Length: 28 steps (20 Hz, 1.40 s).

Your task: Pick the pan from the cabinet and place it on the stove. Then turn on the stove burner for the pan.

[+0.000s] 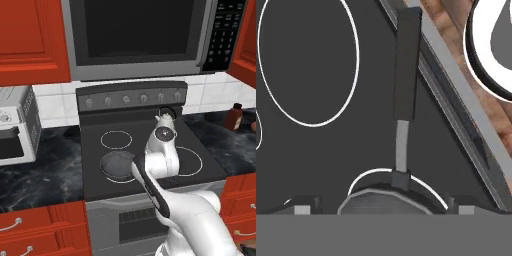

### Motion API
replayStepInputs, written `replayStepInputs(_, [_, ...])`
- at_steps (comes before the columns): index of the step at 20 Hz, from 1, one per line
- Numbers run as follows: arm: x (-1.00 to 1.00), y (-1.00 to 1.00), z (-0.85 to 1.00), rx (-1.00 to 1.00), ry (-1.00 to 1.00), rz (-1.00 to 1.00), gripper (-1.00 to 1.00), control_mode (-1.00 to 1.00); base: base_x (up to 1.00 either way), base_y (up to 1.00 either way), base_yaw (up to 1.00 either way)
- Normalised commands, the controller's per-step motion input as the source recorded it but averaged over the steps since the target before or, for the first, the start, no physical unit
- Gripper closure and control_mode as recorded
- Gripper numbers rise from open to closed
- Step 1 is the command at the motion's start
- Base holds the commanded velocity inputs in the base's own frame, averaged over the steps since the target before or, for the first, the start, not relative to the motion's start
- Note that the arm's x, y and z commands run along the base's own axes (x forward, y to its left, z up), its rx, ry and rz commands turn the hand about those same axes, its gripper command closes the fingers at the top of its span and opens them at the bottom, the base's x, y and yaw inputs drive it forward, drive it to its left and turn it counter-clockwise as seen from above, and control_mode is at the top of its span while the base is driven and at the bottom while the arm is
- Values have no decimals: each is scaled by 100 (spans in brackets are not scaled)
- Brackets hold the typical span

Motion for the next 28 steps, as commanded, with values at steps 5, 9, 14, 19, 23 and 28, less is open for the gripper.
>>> replayStepInputs(5, [-23,65,42,1,-30,-8,-100,-100,0,0,0])
replayStepInputs(9, [-43,62,42,13,-30,-20,-100,-100,0,0,0])
replayStepInputs(14, [-46,40,51,25,-25,-29,-100,-100,0,0,0])
replayStepInputs(19, [-36,48,52,29,-28,-37,-100,-100,0,0,0])
replayStepInputs(23, [-39,48,41,30,-26,-40,-100,-100,0,0,0])
replayStepInputs(28, [-37,40,41,30,-22,-40,-100,-100,0,0,0])
